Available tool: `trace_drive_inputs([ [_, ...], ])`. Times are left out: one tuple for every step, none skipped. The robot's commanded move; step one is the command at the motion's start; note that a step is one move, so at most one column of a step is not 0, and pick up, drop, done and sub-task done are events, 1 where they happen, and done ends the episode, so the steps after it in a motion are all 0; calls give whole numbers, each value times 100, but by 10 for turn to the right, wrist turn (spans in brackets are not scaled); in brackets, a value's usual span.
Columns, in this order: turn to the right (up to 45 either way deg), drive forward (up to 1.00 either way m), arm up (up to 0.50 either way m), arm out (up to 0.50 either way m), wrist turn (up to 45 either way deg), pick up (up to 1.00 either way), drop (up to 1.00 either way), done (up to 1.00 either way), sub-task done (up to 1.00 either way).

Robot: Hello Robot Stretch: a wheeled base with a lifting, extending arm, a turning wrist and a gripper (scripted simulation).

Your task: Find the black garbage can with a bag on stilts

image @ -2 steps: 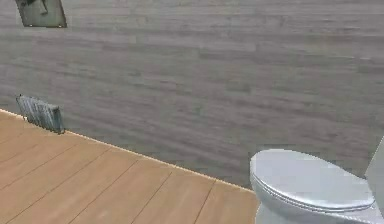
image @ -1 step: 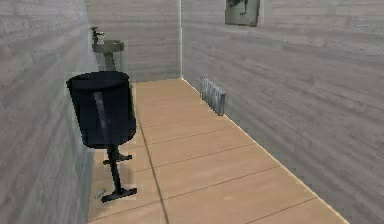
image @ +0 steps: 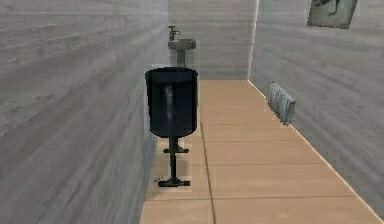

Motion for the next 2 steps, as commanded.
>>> trace_drive_inputs([
  [0, 70, 0, 0, 0, 0, 0, 0, 0],
  [0, 0, 0, 0, 0, 0, 0, 100, 0],
])
